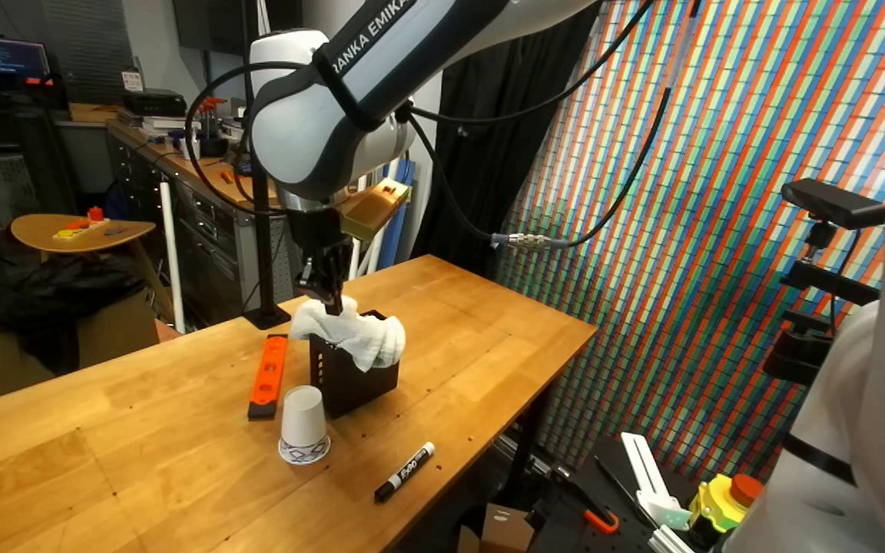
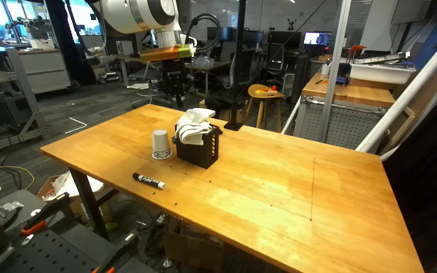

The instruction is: Pick up the white towel and place it on the basket, push the towel into the basket

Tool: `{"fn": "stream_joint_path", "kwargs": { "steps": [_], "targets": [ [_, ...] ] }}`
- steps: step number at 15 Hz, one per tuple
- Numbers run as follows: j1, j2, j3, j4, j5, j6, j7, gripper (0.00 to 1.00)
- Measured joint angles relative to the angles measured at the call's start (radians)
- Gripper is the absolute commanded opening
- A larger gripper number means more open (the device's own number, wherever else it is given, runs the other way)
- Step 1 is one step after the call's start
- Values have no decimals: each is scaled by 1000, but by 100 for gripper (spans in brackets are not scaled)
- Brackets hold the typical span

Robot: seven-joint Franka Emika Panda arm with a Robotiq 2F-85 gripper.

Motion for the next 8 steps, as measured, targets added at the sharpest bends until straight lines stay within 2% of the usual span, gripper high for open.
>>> {"fn": "stream_joint_path", "kwargs": {
  "steps": [8],
  "targets": [
    [-1,55,-19,5,0,29,1,6]
  ]
}}
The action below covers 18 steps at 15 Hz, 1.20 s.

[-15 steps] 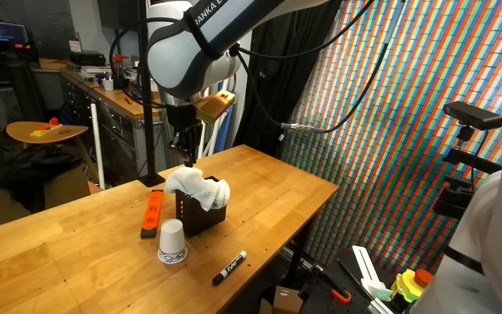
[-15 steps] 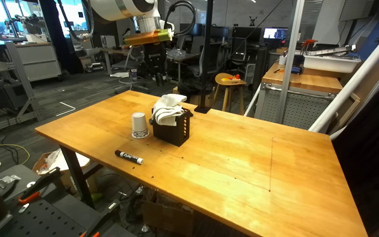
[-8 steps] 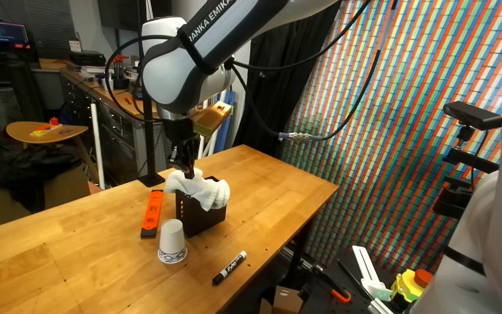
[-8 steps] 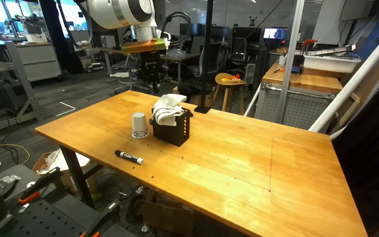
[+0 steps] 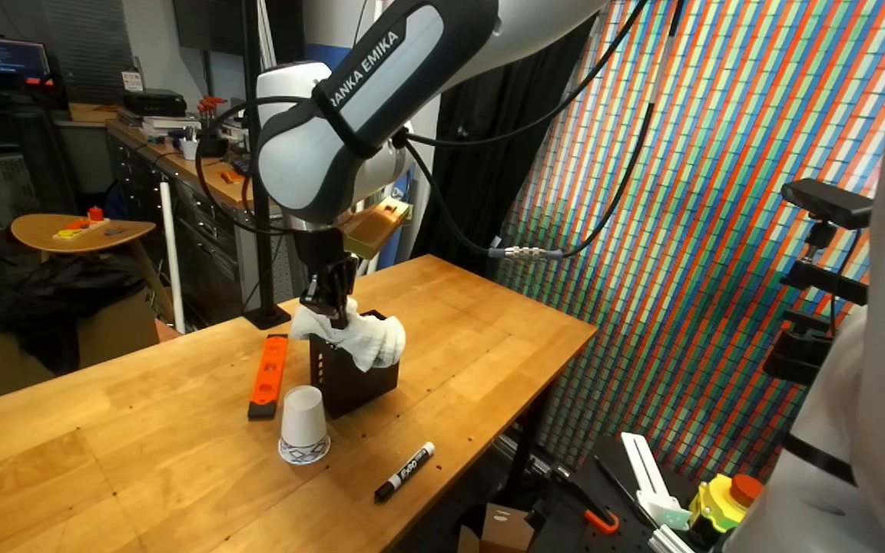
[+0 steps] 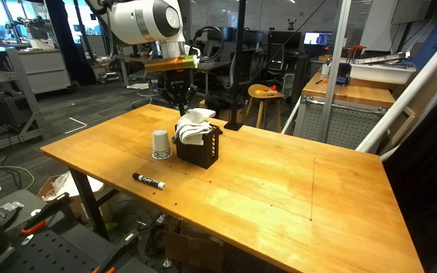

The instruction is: Pick up the white towel and place it on the basket, push the towel into the basket

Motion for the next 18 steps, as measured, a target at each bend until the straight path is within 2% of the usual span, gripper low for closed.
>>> {"fn": "stream_joint_path", "kwargs": {
  "steps": [18],
  "targets": [
    [-13,59,-34,6,-8,93,11,6]
  ]
}}
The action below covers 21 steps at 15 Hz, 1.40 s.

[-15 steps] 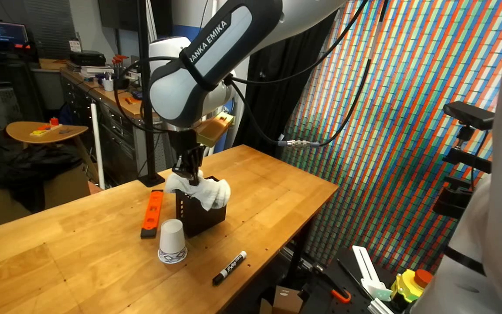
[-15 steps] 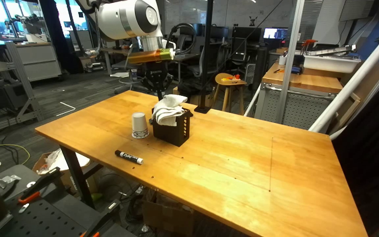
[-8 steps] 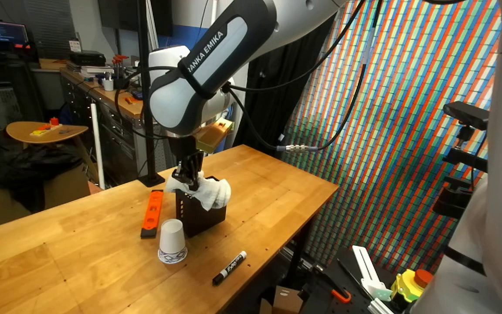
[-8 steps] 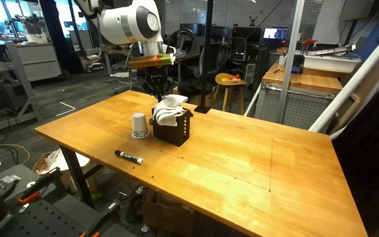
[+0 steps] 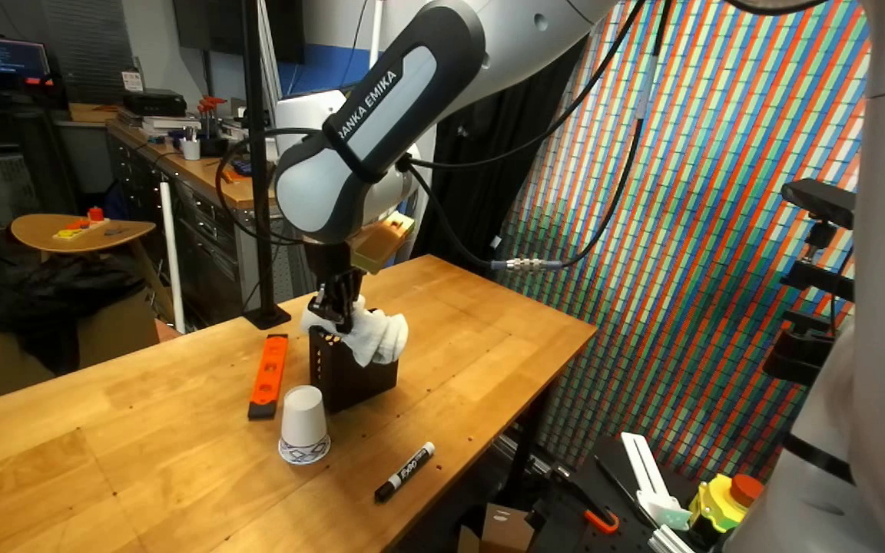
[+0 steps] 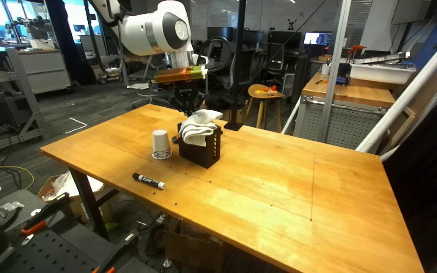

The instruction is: Pick up the white towel and place it on the basket, push the towel into the basket

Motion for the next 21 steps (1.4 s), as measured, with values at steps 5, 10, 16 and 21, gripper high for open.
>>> {"fn": "stream_joint_path", "kwargs": {
  "steps": [5,10,16,21],
  "targets": [
    [-37,-5,-4,0,16,49,6,6],
    [-45,12,-3,-2,44,54,6,6],
    [-45,48,0,0,81,73,6,6],
    [-45,62,2,-2,101,87,6,6]
  ]
}}
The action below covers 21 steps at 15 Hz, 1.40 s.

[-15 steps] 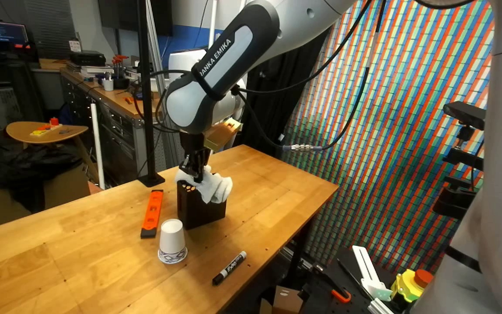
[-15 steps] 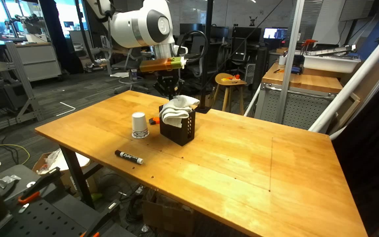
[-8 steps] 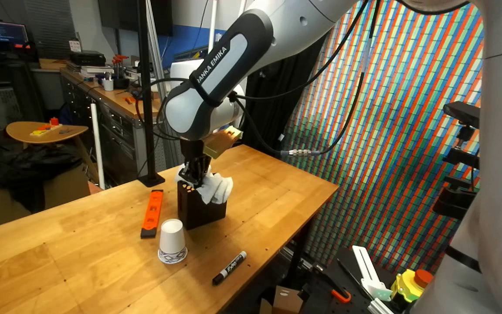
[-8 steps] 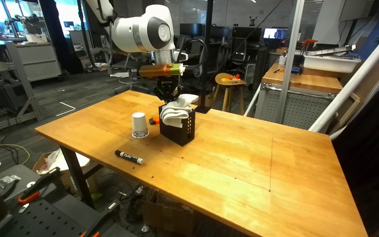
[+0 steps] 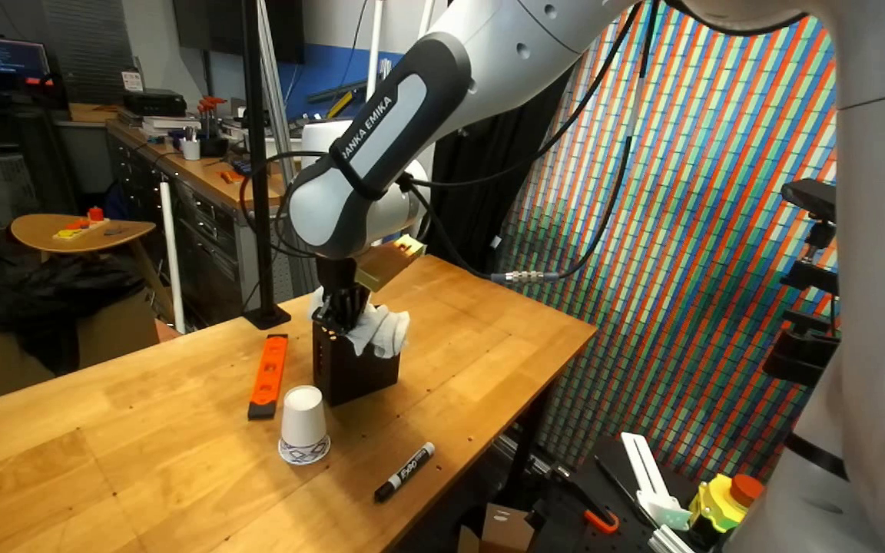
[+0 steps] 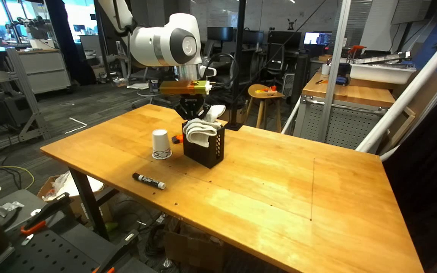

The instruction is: Pick up the white towel and place it on the basket, push the towel into the basket

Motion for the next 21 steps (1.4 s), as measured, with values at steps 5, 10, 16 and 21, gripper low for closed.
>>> {"fn": "stream_joint_path", "kwargs": {
  "steps": [5,10,16,21],
  "targets": [
    [1,-22,0,-7,0,-1,0,6],
    [12,-116,2,-16,-2,-36,0,6],
    [11,-188,-7,-19,-49,-76,0,6],
    [7,-177,-16,-19,-79,-76,0,6]
  ]
}}
